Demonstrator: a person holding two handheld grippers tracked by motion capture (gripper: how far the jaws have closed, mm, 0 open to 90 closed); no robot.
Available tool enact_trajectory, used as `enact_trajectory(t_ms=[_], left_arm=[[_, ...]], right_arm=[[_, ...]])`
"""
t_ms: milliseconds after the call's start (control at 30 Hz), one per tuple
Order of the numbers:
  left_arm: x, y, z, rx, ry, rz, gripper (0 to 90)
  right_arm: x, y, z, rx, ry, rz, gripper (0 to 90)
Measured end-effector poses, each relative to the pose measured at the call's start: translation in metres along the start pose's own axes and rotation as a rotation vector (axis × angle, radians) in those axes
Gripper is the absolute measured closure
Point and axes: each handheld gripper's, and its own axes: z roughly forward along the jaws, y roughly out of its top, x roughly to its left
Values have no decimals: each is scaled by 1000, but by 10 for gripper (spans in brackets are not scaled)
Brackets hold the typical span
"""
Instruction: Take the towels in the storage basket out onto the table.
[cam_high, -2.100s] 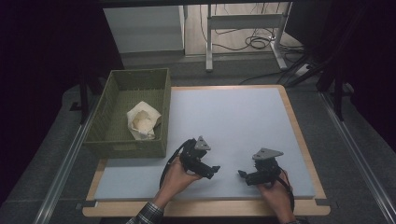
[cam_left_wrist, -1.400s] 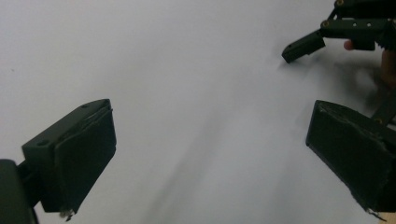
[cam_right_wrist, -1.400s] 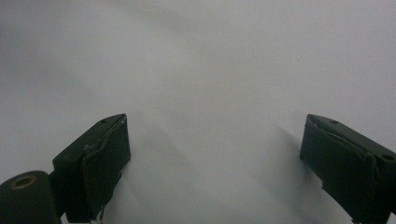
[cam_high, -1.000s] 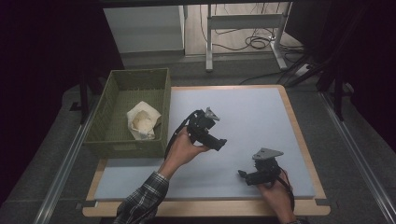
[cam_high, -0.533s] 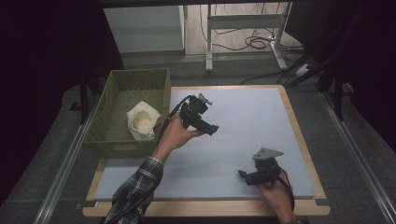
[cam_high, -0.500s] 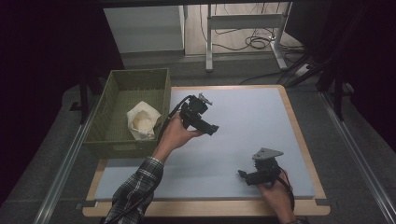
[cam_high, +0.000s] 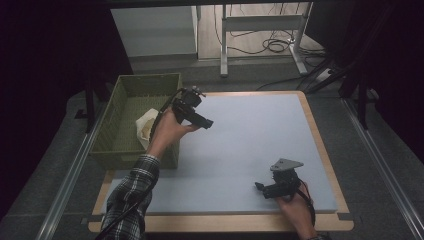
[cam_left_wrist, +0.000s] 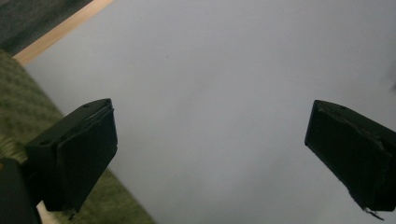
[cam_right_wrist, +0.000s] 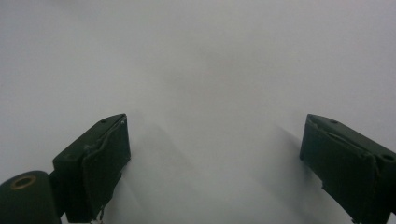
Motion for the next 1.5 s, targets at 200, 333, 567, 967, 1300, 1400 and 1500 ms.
enact_trajectory(t_ms=[200,333,567,967,1300,1400,1500], left_arm=[[27,-9,-10,11,45,-47,30],[43,-16,-15,13,68,-79,32],[76,-33,-20,30,121,-152,33],[116,-64,-13,52,179,-245,39],[135,-84,15,111,182,-284,37],[138,-86,27,146,177,-285,30],[141,-85,42,196,171,-287,27]], right_arm=[[0,0,0,0,0,0,87],[0,0,0,0,0,0,87],[0,0,0,0,0,-2,87],[0,0,0,0,-1,-2,87],[0,0,0,0,-1,-3,87],[0,0,0,0,-1,-3,87],[0,0,0,0,-1,-3,87]])
